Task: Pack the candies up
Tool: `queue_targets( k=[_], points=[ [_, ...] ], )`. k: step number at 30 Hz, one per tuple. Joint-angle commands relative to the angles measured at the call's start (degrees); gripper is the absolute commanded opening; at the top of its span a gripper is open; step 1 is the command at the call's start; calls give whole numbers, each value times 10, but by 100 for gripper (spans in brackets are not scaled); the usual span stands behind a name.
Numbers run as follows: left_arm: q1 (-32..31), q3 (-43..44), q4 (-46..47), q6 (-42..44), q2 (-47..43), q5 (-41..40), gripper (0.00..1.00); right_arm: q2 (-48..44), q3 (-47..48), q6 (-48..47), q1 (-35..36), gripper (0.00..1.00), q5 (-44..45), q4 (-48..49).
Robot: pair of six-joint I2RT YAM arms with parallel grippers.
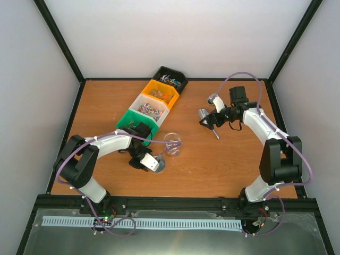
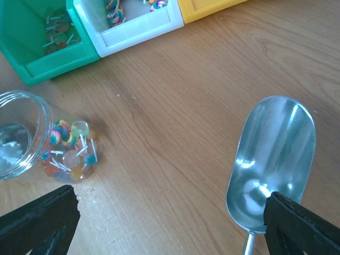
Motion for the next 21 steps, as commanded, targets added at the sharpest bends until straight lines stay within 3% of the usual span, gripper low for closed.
queue_targets(
  k=[1, 5, 12, 17, 21],
  points=[
    [-10, 41, -83, 1, 15, -16, 30, 7, 43, -36, 0, 93, -32, -70],
    [-10, 72, -128, -38, 39, -37, 24, 48, 134, -94, -1, 91, -70, -217],
    [-10, 55, -80, -118, 49, -48, 18, 66, 213, -174, -3, 91, -60, -356],
    [-10, 32, -63, -159, 35, -52, 18, 65, 225, -179, -7, 91, -59, -361],
    [-11, 74, -99, -199, 53, -48, 21, 73, 264, -149, -7, 91, -84, -322]
  ],
)
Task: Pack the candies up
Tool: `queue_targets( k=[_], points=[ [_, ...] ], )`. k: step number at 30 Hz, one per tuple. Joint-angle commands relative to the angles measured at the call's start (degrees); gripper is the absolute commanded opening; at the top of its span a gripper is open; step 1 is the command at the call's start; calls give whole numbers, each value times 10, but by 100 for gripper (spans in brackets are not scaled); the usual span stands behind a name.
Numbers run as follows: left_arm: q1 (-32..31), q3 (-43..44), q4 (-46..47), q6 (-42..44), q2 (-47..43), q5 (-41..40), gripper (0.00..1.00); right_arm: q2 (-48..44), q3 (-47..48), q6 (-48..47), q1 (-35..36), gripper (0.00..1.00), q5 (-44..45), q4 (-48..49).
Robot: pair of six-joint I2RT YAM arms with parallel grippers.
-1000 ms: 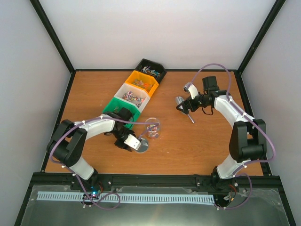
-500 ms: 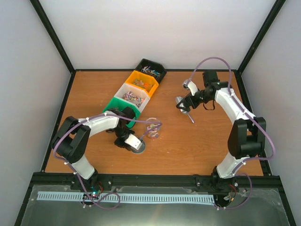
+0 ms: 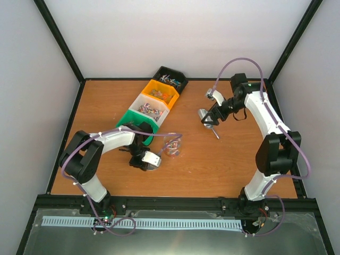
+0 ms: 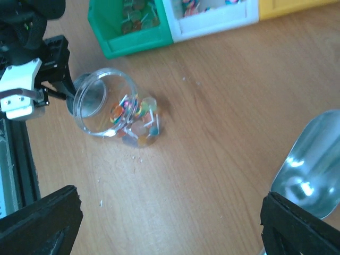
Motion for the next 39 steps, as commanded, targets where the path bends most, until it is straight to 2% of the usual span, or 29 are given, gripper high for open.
queue_targets(
  k=[1, 6, 9, 11, 17, 20, 24, 26, 33, 39],
  points=[
    [-8, 43, -22, -78, 22, -9, 21, 9, 55, 21, -5, 91, -37, 26],
    [-8, 48, -1, -154, 59, -20, 11, -7, 53, 66, -5, 91, -65, 98],
    [-8, 27, 14, -170, 51, -11, 2, -11, 50, 74, -5, 91, -74, 116],
    [-8, 30, 0, -171, 32, 7, 1, -16, 46, 69, -5, 91, -80, 124],
    [-7, 118, -154, -153, -11, 180, 1, -29, 17, 11, -5, 93, -140, 119],
    [-6, 177, -246, -131, -13, 251, 1, -37, 18, -66, -5, 92, -183, 71],
    [-4, 244, -335, -108, -28, 324, 1, -61, 8, -214, 3, 85, -243, -20],
    [-4, 272, -355, -112, -39, 355, 1, -88, -23, -248, 14, 82, -258, -14],
    [0, 319, -402, -102, -46, 461, 1, -220, -169, -258, 141, 76, -172, 129],
    [1, 323, -401, -116, -52, 523, 1, -235, -203, -252, 189, 66, -139, 146]
  ],
)
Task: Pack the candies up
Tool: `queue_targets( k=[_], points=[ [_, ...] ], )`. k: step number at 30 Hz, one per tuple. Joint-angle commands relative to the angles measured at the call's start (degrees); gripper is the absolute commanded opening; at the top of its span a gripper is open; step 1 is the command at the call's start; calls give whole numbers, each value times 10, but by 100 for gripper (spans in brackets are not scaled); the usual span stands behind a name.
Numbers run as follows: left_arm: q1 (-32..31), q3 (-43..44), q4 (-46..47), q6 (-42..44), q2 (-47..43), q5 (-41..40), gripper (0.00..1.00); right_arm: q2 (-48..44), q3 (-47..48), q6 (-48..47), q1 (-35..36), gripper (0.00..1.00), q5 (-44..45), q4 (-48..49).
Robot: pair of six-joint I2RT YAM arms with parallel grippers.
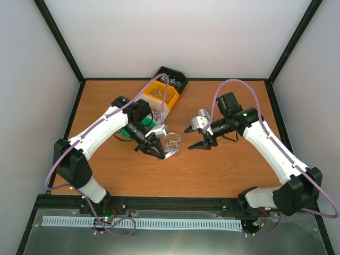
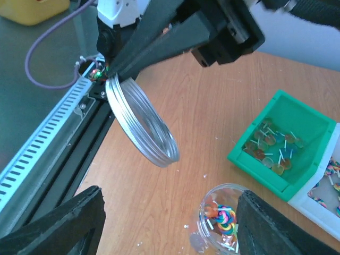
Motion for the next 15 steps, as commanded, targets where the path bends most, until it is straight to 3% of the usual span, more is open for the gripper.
queue_targets(
  k=[1, 15],
  points=[
    [1, 21, -19, 6, -13, 90, 1, 0, -21, -14, 32, 64, 46, 42],
    [1, 21, -20, -1, 16, 159, 1, -1, 9, 41, 78, 42, 31, 58]
  ],
)
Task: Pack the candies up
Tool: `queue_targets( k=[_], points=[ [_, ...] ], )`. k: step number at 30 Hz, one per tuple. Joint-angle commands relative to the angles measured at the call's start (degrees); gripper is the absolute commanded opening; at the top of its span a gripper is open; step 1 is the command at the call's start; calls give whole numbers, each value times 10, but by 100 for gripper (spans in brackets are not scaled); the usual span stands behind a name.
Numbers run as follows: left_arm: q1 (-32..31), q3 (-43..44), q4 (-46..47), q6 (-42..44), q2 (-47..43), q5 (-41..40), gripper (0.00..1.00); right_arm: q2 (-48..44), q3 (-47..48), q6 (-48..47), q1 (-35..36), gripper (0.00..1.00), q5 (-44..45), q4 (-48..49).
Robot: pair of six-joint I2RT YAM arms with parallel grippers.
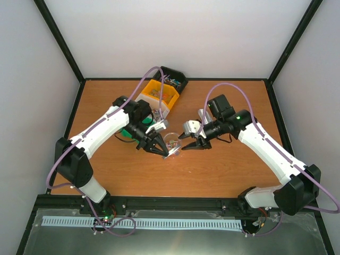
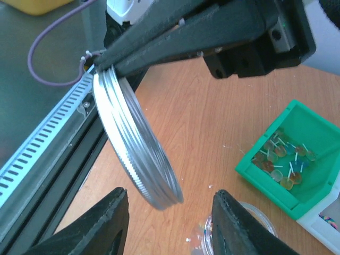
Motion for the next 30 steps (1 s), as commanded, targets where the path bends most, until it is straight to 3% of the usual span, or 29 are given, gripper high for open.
queue_targets(
  k=[1, 7, 17, 22, 24, 27, 30],
  points=[
    [1, 20, -8, 1, 13, 40, 1, -3, 28, 15, 14, 40, -16, 2],
    [1, 25, -9, -3, 20, 51, 1, -5, 34, 17, 20, 34, -16, -9],
    [12, 29, -8, -9, 29, 58, 1, -14, 26, 16, 24, 15, -14, -22],
    [41, 46, -9, -14, 28, 53, 6, -14, 16, 59, 23, 6, -11, -3],
    [65, 59, -9, -12, 29, 48, 16, -9, 9, 91, 15, 4, -28, 16],
    [104, 87, -4, -25, 31, 35, 46, 3, 2, 155, -9, 3, -72, 59],
    [137, 102, 75, -129, 19, -5, 58, 20, -4, 247, -28, 3, -92, 117]
  ],
)
